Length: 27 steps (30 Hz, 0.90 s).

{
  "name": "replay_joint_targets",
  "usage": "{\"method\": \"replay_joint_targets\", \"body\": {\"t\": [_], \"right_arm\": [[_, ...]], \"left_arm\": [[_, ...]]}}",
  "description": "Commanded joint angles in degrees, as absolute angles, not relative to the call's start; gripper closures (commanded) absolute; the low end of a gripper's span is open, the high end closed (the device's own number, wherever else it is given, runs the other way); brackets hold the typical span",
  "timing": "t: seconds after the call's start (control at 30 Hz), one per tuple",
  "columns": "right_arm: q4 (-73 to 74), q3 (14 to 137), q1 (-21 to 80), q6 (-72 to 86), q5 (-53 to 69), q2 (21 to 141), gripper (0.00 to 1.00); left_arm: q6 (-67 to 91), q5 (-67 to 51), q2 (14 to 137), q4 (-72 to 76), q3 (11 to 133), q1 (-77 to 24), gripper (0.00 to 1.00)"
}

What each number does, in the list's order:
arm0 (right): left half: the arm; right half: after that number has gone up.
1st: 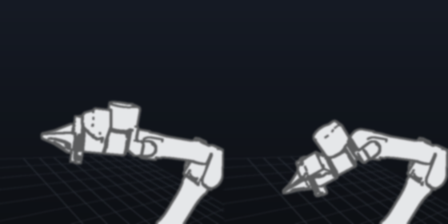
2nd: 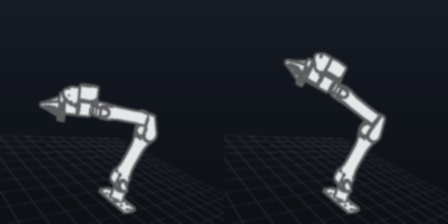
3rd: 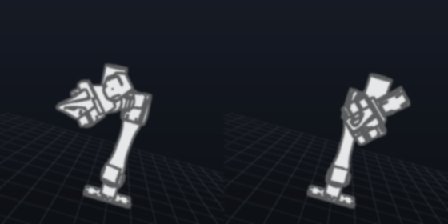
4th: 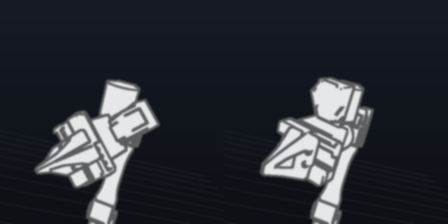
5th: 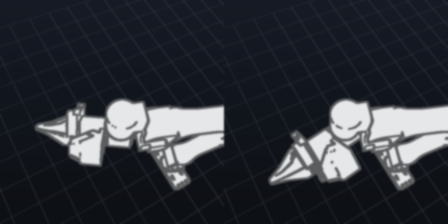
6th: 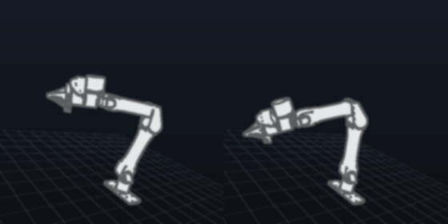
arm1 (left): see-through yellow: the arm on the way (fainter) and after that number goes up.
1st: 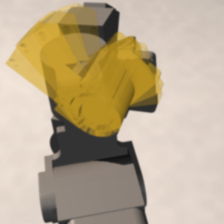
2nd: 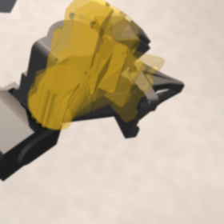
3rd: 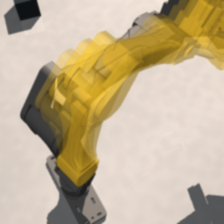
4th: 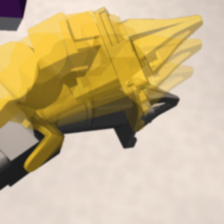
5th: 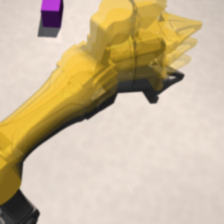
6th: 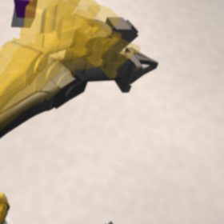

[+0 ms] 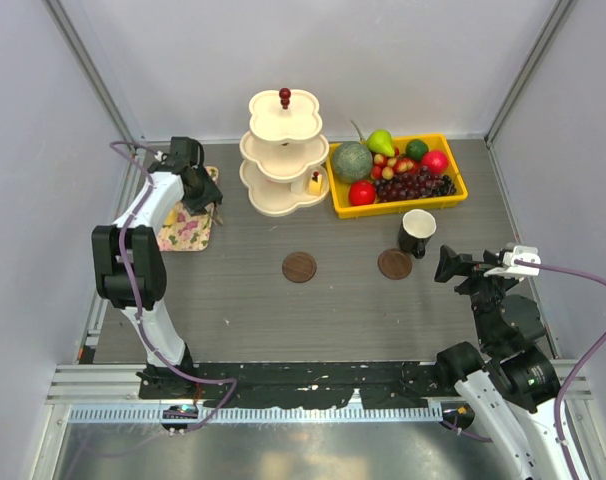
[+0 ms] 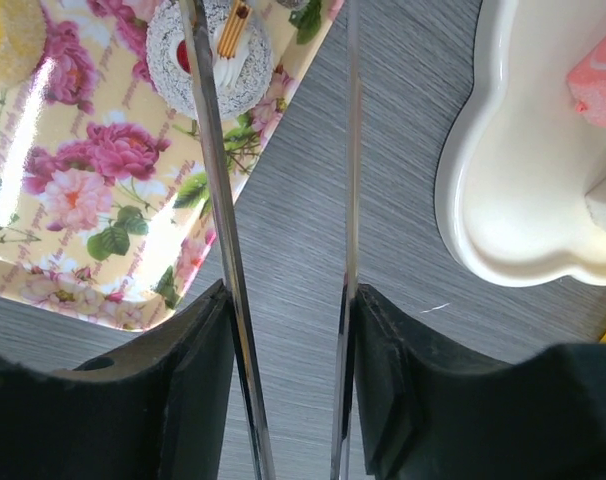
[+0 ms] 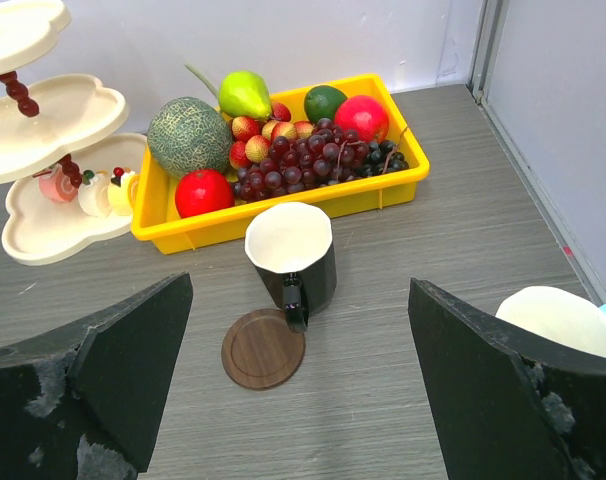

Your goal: Serve the afternoon tea

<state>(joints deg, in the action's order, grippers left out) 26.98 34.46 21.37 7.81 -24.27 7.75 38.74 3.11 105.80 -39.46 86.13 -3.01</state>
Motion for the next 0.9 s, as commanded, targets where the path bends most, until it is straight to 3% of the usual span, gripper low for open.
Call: {"method": "replay_joint_targets", "body": {"t": [0.0,0.6,0.87], "right_arm": [[24.26,34.63,21.36,7.29,-23.91,8.09,0.04],[24.26,34.72,21.36,7.30,-23.82,8.00,0.04],[24.26,34.63,21.36,7.38,-23.64,8.09,0.04]], "left_arm": [[38.85,2.37,103.36,-38.23,86.49,-1.50,0.52],[21.28,-4.04,99.50,-46.49,91.05,3.16,0.75],[13.11,-8.69,98.09,-48.78,93.52,3.69,0.78]]}}
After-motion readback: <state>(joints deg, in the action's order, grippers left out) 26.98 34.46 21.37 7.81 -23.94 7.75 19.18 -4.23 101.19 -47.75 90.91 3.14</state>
